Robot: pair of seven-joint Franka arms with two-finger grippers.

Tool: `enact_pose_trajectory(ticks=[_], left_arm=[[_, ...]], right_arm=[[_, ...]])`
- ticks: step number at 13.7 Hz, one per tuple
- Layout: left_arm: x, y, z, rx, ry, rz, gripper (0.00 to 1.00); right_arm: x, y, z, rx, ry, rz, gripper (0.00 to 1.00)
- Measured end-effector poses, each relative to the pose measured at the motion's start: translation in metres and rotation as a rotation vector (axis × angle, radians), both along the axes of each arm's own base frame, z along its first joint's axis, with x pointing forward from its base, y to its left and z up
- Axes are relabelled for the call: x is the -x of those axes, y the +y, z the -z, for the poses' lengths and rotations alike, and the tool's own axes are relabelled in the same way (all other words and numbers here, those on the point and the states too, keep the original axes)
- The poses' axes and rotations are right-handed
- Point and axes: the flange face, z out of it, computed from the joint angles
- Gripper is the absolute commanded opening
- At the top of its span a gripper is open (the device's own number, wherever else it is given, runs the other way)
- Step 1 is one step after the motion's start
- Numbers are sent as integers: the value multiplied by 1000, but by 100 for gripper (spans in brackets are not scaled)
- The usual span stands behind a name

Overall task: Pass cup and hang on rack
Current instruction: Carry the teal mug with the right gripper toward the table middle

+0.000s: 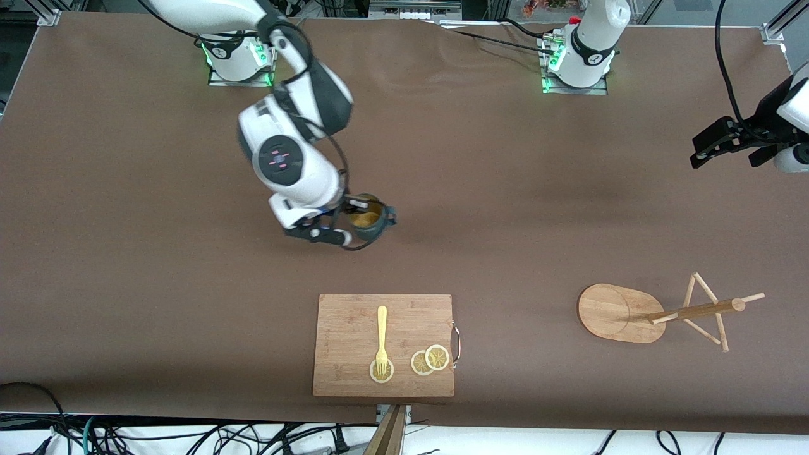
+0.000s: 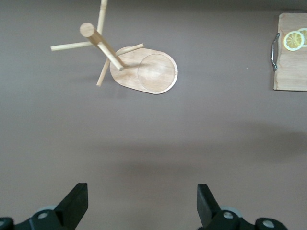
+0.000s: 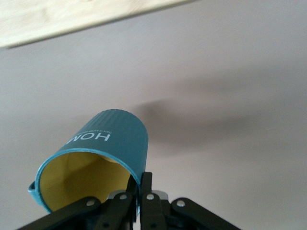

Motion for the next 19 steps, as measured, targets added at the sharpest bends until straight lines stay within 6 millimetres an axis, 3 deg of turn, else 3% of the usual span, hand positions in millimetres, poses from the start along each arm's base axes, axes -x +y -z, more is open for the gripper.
enact_pose_trajectory(ticks=[4,7,8,10,12,14,15,17,19], left_arm=[[-2,12,3,-1,6,-15,100],[-3,12,6,-1,11,2,100],[-3,12,6,-1,11,4,100],[-3,12,6,-2,11,7,100],[-3,12,6,-2,11,8,100],[-3,12,6,-2,11,9,100],[-3,12,6,-2,11,9,100],[-3,12,6,-2,11,10,100],[-3,9,6,-1,11,15,100]], right_arm=[[45,76,54,5,-27,48,0],[66,100,78,21,-24,29,0],[70,104,82,23,-22,22,8],[74,109,85,23,-22,14,99],[72,110,81,19,-30,14,100],[66,111,66,5,-49,19,100],[63,110,50,1,-57,20,100],[56,94,2,20,-55,29,100],[39,56,-54,45,-64,64,100]])
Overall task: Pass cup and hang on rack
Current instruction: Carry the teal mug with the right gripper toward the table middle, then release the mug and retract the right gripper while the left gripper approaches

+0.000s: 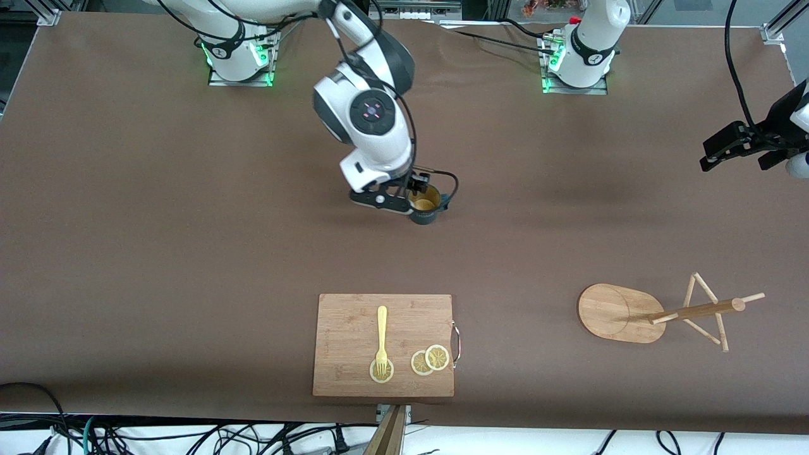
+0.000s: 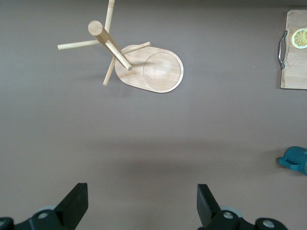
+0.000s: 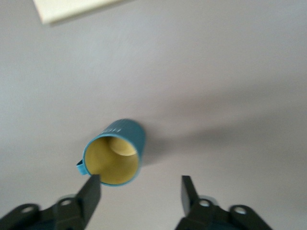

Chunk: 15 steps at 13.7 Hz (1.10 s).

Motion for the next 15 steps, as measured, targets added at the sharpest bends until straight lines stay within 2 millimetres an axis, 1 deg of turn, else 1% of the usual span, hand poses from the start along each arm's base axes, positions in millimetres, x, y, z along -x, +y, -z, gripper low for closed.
enact_pose_trajectory(ticks=[1,2,3,4,6,8,9,11,12,13,14,15], left_arm=[[0,-2,0,0,0,4,100],[0,-5,1,0,1,9,100],[-2,-7,4,0,6,13,100],[-6,-9,10,-1,15,15,100],[-16,-13,28,-2,28,24,100],[-19,-32,50,-1,66,56,100],[-21,-44,70,-2,104,77,100],[-31,-65,126,-7,198,111,100],[-38,-71,151,-10,234,120,100],[-42,-76,170,-11,258,127,100],[-46,-82,184,1,272,131,100],[-47,-90,196,39,268,128,100]], right_arm=[[-10,-26,-25,19,-1,12,100],[-21,-56,-44,45,3,7,100],[-33,-88,-58,70,9,-14,100],[-45,-121,-68,92,21,-54,100],[-63,-186,-83,131,65,-130,100],[-77,-260,-101,147,104,-208,100],[-82,-301,-111,146,115,-255,100],[-88,-381,-134,132,113,-329,100],[-86,-416,-144,121,111,-356,100],[-83,-445,-151,109,112,-376,100],[-78,-465,-157,93,118,-384,100],[-72,-476,-161,79,128,-382,100]])
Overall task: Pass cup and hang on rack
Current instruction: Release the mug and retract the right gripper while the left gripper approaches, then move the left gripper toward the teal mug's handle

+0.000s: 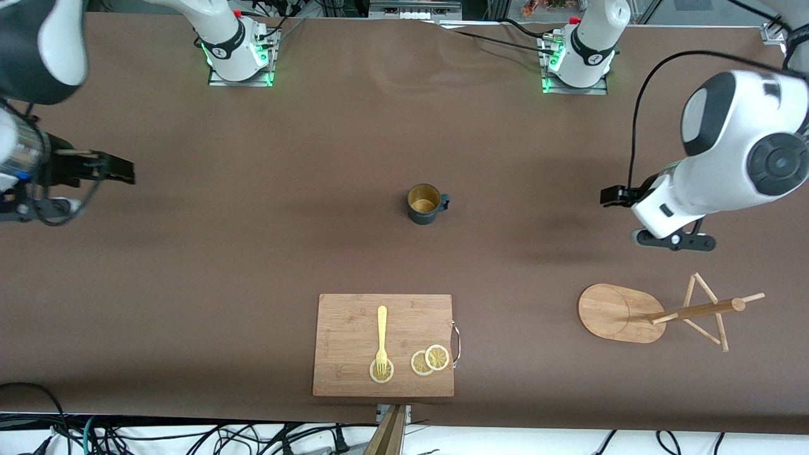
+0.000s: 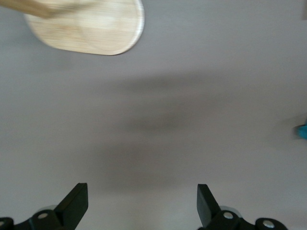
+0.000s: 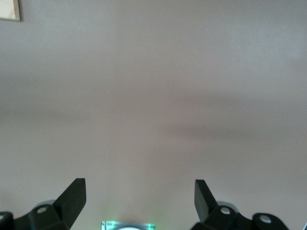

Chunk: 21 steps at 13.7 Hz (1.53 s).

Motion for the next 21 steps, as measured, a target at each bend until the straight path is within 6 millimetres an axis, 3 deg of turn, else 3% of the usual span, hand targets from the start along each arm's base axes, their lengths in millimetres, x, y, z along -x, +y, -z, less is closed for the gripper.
enact_pose_trajectory(ticks=[3,6,10,12,14,17,19,21], left_arm=[[9,-25,53,120,-87,-3,100],[38,-53,108,171,-174,82,100],[78,-92,152,331,-276,206,100],[85,-87,162,401,-305,313,100],[84,-64,171,496,-359,410,100],[86,-32,205,631,-452,534,100],[92,-28,227,708,-488,615,100],[97,-38,233,785,-527,672,100]], right_arm=[[7,-24,1,-40,17,16,100],[4,-22,12,-85,35,-11,100],[12,-21,14,-84,-9,-42,100],[27,-21,11,-86,-37,-7,100],[41,-19,6,-69,-48,19,100],[46,-22,-1,-40,-68,26,100],[48,-27,-7,-38,-85,38,100],[48,-34,-13,-34,-109,48,100]])
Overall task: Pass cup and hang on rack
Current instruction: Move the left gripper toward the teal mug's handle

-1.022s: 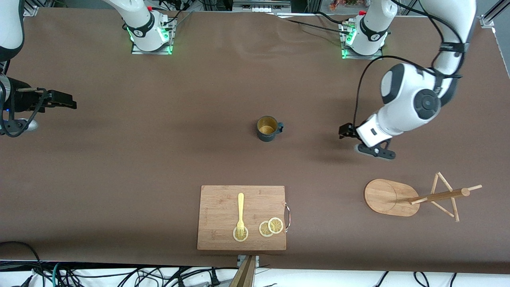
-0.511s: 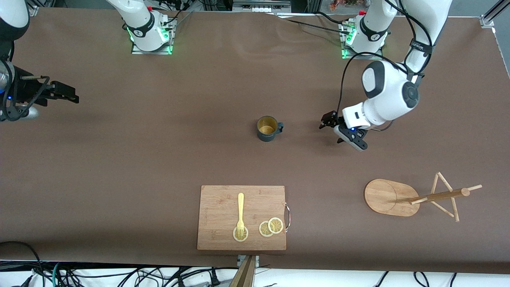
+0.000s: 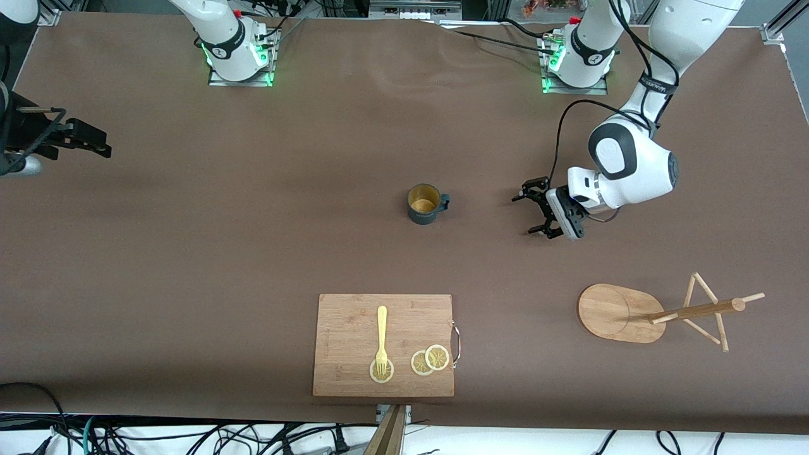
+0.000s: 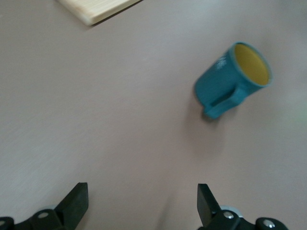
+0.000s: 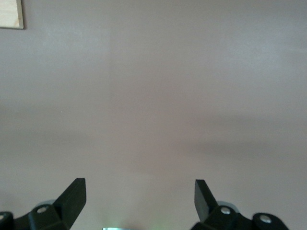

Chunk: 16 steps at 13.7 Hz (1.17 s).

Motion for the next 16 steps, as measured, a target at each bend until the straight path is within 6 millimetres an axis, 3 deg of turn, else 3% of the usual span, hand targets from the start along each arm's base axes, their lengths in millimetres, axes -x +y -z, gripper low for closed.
enact_pose_trajectory(ticks=[4,7,12,16], left_arm=[[16,-33,14,191,-105,93,100],[23,-40,33,264,-204,174,100],[29,-59,43,354,-382,240,100],[45,-74,79,455,-469,266,100]], right_arm=[[0,-3,-3,1,-6,6,100],[0,-1,-3,1,-6,4,100],[0,2,-4,2,-9,-1,100],[0,1,-4,2,-9,1,100]])
